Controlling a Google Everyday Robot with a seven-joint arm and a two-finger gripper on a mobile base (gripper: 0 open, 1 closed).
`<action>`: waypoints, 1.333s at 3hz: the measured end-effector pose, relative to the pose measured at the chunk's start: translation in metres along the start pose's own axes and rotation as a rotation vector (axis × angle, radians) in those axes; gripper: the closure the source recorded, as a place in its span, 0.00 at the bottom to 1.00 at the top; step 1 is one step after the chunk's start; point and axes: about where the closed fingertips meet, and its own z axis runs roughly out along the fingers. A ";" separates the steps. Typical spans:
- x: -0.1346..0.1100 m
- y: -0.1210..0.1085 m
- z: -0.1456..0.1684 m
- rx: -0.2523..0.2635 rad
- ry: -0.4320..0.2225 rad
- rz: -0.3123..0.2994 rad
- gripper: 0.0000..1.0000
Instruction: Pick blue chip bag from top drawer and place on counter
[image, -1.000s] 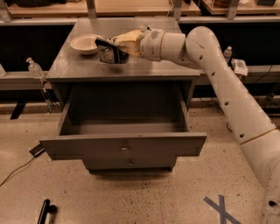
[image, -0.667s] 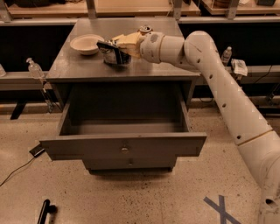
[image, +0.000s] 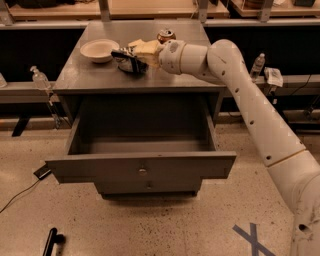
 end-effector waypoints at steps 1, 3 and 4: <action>-0.002 -0.001 0.002 0.002 -0.004 -0.001 0.86; -0.006 -0.003 0.009 0.007 -0.014 -0.001 0.25; -0.009 -0.005 0.013 0.010 -0.020 -0.001 0.00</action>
Offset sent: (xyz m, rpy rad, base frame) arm -0.0003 0.0026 -0.0003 -0.0004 -0.0006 0.0035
